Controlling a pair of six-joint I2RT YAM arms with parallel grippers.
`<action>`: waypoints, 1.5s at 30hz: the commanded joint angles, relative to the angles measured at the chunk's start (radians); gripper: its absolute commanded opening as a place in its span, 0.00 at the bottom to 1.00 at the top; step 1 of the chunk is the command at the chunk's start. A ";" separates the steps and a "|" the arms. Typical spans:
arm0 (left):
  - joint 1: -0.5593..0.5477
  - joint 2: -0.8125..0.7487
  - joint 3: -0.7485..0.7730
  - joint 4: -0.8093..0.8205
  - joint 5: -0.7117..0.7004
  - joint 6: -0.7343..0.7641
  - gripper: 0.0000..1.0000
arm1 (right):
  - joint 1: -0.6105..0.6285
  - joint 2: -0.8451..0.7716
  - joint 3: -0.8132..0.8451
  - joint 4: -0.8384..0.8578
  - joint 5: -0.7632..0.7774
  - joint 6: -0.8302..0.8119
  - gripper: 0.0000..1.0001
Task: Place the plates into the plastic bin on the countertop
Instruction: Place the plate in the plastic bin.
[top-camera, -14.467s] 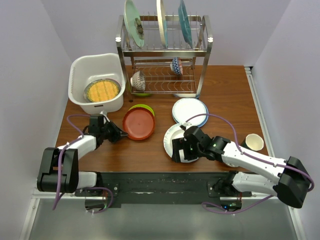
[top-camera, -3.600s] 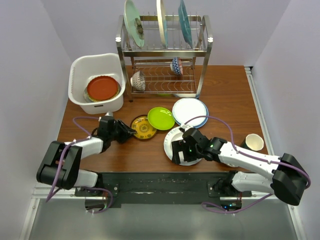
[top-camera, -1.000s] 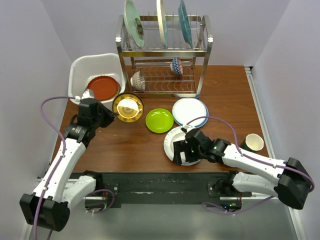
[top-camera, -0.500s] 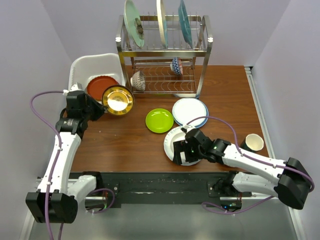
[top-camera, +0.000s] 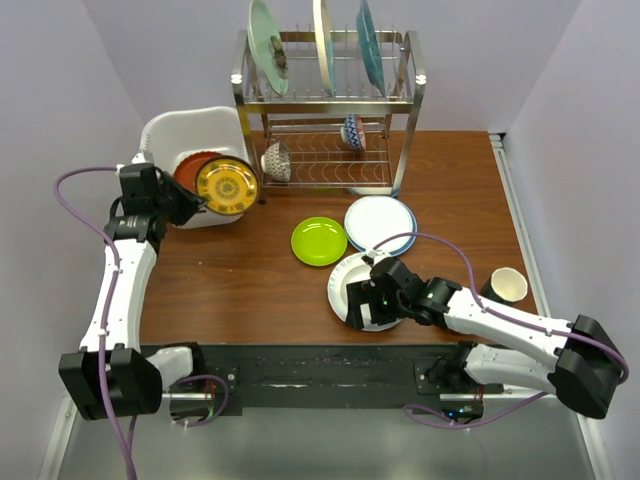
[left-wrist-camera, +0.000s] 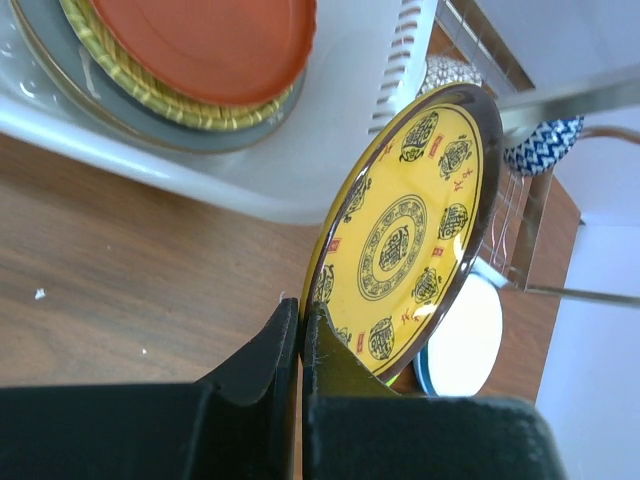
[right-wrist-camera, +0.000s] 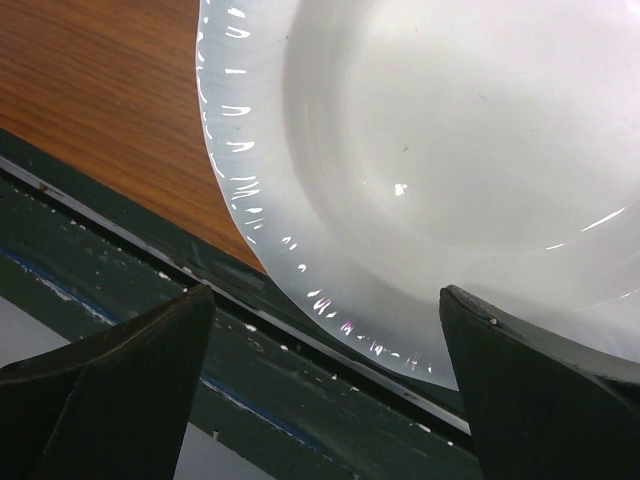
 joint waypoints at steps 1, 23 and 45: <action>0.059 0.026 0.064 0.094 0.074 0.018 0.00 | 0.001 0.011 -0.014 -0.027 -0.006 0.006 0.99; 0.220 0.260 0.164 0.200 0.094 -0.008 0.00 | 0.001 0.037 -0.017 -0.018 0.001 0.003 0.99; 0.225 0.546 0.331 0.223 0.068 -0.012 0.00 | 0.001 0.063 -0.010 -0.024 0.014 -0.007 0.99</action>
